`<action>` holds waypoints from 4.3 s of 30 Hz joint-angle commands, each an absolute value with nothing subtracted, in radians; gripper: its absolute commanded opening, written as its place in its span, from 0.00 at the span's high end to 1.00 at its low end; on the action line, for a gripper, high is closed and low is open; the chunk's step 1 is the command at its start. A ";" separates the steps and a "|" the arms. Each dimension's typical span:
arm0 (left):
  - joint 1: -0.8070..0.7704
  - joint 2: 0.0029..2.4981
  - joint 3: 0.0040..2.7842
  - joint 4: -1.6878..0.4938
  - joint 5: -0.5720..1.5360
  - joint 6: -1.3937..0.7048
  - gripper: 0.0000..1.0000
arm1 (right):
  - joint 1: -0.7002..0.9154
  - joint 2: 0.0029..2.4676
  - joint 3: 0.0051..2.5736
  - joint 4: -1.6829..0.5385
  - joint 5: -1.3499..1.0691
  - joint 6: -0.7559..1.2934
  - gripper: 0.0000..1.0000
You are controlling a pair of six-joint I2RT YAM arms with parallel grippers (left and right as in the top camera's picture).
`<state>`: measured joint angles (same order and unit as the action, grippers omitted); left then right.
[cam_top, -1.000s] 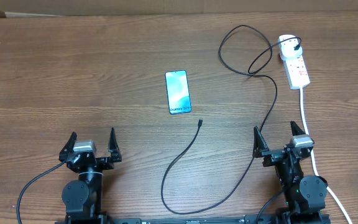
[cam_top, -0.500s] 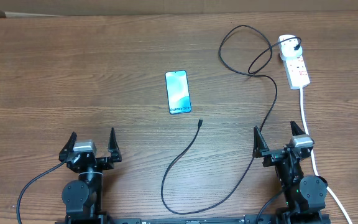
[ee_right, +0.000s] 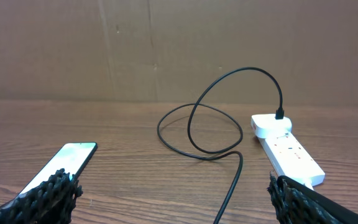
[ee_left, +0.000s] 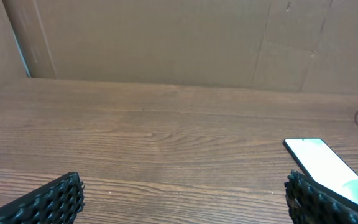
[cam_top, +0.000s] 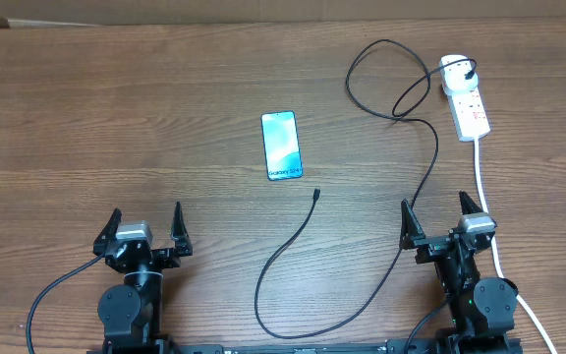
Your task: Plug charger to phone and switch on socket
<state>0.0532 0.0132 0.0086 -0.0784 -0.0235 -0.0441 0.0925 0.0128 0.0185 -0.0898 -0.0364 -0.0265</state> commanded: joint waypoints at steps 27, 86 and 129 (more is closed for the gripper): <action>0.059 0.004 0.005 -0.076 -0.026 -0.025 0.00 | 0.096 0.003 0.008 -0.084 -0.027 -0.031 0.00; 0.002 1.085 1.567 -1.064 0.585 -0.449 0.00 | 0.096 0.003 0.008 -0.084 -0.027 -0.031 0.00; -0.440 2.371 2.230 -1.347 0.019 -0.632 0.00 | 0.096 0.003 0.008 -0.084 -0.027 -0.031 0.00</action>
<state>-0.4408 2.3104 2.2074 -1.3617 0.0677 -0.6117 0.0925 0.0109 0.0185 -0.0898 -0.0364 -0.0265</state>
